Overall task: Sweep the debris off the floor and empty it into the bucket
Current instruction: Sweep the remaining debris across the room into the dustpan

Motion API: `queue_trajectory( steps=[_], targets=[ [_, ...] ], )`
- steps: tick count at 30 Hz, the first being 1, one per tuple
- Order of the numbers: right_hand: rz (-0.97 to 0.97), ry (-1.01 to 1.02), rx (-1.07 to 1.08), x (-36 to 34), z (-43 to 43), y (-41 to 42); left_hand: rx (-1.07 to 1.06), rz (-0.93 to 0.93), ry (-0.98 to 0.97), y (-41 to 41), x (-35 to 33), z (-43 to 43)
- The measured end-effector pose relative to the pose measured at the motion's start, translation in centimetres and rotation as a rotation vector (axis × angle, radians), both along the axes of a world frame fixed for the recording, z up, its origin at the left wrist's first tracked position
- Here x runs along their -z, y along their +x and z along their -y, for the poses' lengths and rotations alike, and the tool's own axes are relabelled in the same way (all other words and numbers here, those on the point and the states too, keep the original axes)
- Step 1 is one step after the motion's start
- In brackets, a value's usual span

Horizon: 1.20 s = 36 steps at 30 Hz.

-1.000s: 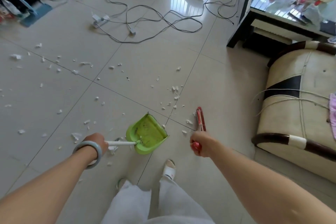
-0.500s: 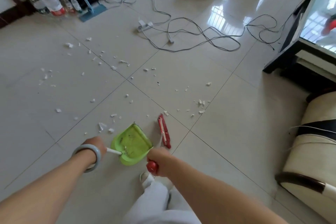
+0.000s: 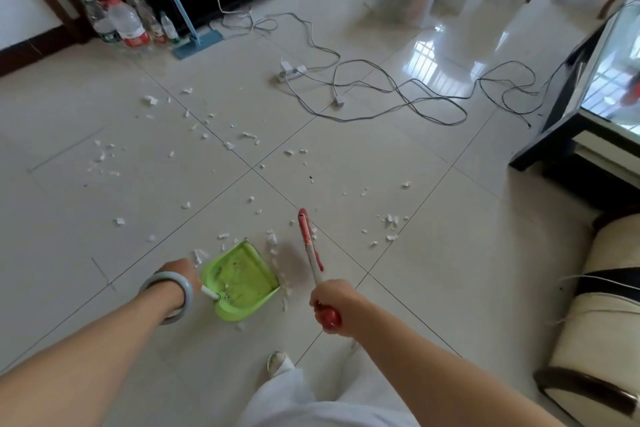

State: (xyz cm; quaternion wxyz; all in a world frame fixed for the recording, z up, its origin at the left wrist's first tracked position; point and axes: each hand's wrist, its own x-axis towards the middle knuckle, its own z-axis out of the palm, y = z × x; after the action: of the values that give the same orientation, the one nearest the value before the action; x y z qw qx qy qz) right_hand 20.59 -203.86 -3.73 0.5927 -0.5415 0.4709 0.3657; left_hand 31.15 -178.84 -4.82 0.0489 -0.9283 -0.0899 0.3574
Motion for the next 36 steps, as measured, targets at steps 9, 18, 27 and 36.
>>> queue_trajectory(
  steps=[9,18,27,36],
  targets=[
    [0.000,-0.117,0.152,1.2,14.1,2.3,0.021,-0.017,-0.022,2.5,0.9,9.8],
    [-0.087,-0.263,0.113,3.6,30.7,5.2,0.059,-0.055,-0.038,3.8,2.5,20.0],
    [-0.106,-0.193,0.011,4.9,28.3,8.6,0.058,-0.020,-0.002,2.4,2.6,19.8],
    [-0.100,-0.009,-0.191,3.6,13.2,7.5,-0.046,-0.083,0.019,0.6,2.0,15.0]
  ],
)
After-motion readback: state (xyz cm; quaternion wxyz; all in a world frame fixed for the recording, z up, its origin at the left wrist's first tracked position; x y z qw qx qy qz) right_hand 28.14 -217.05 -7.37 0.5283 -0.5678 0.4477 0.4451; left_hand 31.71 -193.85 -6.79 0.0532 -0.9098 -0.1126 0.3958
